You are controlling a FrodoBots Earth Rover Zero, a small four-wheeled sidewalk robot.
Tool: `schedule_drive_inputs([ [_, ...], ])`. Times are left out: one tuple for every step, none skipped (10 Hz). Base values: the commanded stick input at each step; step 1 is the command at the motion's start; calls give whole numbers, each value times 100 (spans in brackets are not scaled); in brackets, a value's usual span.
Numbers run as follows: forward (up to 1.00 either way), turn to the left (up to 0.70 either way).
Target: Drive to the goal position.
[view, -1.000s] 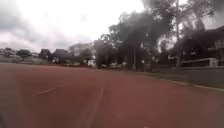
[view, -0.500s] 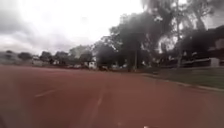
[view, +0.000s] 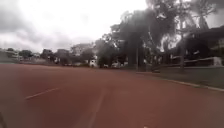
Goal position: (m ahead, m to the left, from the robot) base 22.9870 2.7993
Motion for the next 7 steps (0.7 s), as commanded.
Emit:
schedule_drive_inputs([
  [67,0],
  [67,0],
  [67,0],
  [67,0],
  [67,0],
  [67,0],
  [67,0],
])
